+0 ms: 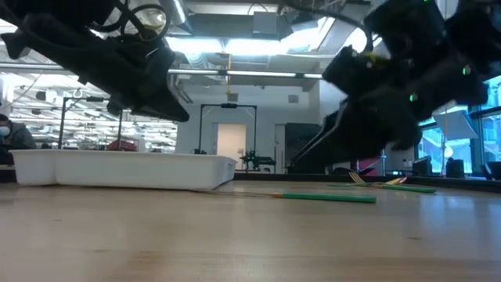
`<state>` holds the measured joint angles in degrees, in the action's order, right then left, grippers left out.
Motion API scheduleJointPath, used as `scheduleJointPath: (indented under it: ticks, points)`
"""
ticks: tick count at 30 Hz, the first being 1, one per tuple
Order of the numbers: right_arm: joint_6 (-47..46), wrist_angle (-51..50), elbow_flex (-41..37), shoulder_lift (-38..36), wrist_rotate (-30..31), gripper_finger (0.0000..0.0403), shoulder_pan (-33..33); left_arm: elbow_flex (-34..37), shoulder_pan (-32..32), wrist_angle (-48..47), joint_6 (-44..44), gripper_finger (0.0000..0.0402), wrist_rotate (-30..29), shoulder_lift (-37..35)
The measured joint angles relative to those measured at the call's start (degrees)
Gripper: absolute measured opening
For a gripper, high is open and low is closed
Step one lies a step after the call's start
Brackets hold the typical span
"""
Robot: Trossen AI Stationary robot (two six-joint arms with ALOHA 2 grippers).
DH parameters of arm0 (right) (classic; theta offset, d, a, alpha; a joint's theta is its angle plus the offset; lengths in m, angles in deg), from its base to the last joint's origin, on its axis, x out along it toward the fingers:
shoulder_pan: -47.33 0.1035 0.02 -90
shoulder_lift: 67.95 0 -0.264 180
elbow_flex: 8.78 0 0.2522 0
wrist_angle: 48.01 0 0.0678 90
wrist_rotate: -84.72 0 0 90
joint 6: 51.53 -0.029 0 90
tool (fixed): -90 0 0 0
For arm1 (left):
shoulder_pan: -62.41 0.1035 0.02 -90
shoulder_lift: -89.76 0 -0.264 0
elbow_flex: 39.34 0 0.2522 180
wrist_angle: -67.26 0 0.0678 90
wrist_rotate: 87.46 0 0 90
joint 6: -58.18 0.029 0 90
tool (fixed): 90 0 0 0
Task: Sort silverware
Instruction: Put the green knife into the white cutlery tray
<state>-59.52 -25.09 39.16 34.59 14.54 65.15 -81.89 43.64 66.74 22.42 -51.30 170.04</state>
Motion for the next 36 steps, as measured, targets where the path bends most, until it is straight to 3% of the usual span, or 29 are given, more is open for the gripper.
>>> scheduleJointPath:
  ticks: [4,8,16,20,29,33,36]
  points:
    - [-0.6,6.2,0.3,6.2,0.2,0.0243,-0.4,0.0,-0.1,3.4,0.3,0.0032,-0.6,1.3]
    - [-1.8,6.7,1.6,9.7,1.1,0.0206,-1.1,0.0,-0.1,6.6,2.7,0.0027,-0.9,1.4]
    - [-7.3,3.6,3.2,14.1,-6.0,0.0092,-5.1,0.0,-0.7,8.5,2.9,0.0024,-0.9,1.4]
    - [-8.7,7.9,1.0,14.3,-10.4,0.0024,-5.2,0.0,-3.3,10.5,3.1,0.0024,-1.6,1.4]
    - [-9.8,14.0,-2.5,14.5,-10.9,0.0025,-2.0,0.0,-7.9,15.4,8.0,0.0024,-10.9,1.4]
    - [-7.0,20.1,-3.3,15.2,-13.9,0.0020,-1.8,0.0,-8.2,16.1,10.3,0.0024,-10.1,1.4]
    - [-6.2,23.0,-3.4,15.4,-15.4,0.0021,-2.3,0.0,-10.1,15.9,17.0,0.0024,-3.3,1.4]
